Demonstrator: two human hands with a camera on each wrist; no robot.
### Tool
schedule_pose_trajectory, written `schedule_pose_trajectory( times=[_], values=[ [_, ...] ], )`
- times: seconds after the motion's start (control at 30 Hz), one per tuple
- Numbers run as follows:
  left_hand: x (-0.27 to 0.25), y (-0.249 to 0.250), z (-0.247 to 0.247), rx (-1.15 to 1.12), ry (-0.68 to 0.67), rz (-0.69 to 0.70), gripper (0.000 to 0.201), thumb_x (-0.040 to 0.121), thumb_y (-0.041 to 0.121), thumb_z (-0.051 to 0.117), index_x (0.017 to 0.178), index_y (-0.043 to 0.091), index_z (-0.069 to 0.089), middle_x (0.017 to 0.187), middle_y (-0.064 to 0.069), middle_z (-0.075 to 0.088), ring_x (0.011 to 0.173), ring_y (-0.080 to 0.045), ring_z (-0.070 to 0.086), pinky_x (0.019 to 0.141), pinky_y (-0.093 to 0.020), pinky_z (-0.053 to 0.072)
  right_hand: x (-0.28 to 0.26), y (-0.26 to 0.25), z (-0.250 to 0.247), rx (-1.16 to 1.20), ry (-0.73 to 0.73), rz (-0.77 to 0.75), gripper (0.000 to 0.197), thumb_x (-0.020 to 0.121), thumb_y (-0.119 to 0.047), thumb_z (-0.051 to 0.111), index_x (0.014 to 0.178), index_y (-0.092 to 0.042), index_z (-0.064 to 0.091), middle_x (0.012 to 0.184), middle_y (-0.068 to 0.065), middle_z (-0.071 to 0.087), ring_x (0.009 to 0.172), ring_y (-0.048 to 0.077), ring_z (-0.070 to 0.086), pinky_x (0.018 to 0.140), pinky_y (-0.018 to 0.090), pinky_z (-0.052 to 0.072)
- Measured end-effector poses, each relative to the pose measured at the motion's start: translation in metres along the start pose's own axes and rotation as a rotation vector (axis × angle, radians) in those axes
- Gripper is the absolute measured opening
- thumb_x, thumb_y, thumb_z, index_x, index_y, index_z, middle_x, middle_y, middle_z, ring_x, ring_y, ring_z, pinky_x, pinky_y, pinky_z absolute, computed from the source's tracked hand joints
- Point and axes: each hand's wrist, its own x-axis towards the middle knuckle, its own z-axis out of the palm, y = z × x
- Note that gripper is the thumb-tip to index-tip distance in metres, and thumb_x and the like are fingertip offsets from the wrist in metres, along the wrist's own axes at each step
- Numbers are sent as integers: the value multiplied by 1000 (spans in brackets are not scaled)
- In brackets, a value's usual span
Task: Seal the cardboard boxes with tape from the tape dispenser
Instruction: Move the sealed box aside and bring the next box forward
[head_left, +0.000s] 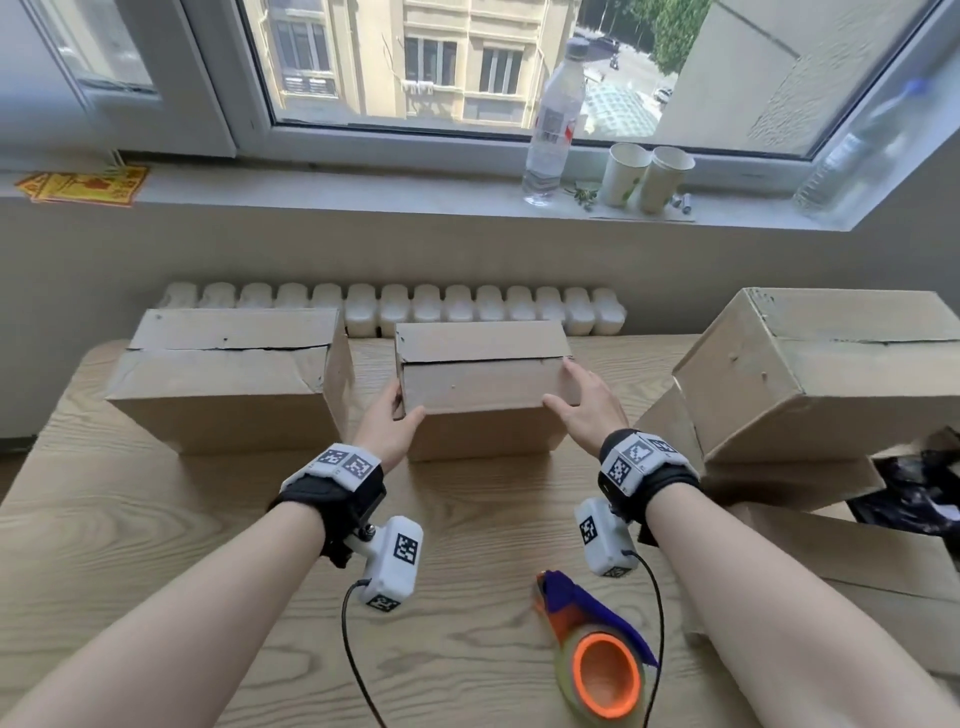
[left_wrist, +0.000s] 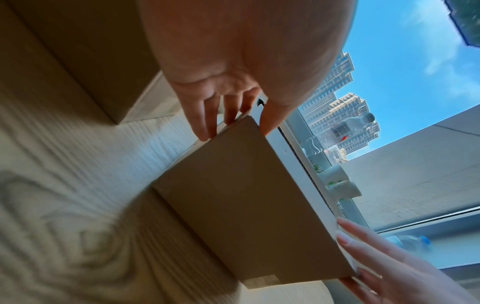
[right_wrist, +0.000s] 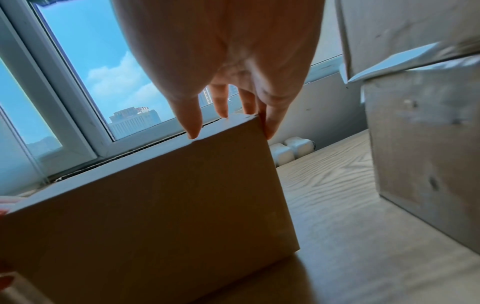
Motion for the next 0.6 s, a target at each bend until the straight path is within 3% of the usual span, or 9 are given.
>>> schedule_pose_trajectory(
  times=[0.07, 0.2, 0.33, 0.6],
  values=[
    [-20, -1, -3, -10, 15, 7, 44, 94, 0, 48, 136, 9, 40, 123, 6, 46, 113, -3, 40, 93, -12, 30, -22, 1, 1, 12, -9, -17, 62, 91, -28, 59, 146, -15, 32, 149, 8, 36, 138, 22, 33, 112, 30, 24],
    [-64, -15, -12, -12, 90, -17, 51, 91, 7, 54, 140, 15, 41, 136, -1, 49, 127, -14, 44, 108, -30, 34, -64, 4, 7, 16, -41, -76, 61, 91, -23, 59, 146, -16, 34, 150, 6, 36, 138, 21, 32, 113, 30, 25],
    [-112, -33, -21, -62, 153, -78, 53, 91, 10, 54, 141, 17, 39, 140, -3, 48, 127, -17, 47, 108, -41, 37, -103, 2, 20, 31, -68, -129, 60, 89, -22, 61, 144, -17, 37, 145, 7, 42, 133, 22, 40, 109, 30, 30],
    [-174, -66, -48, -107, 237, -117, 47, 90, 10, 58, 135, 13, 46, 132, -3, 54, 121, -18, 51, 104, -36, 39, -165, -5, 52, 59, -129, -181, 62, 89, -25, 62, 144, -17, 36, 146, 6, 43, 132, 22, 42, 111, 34, 32]
  ],
)
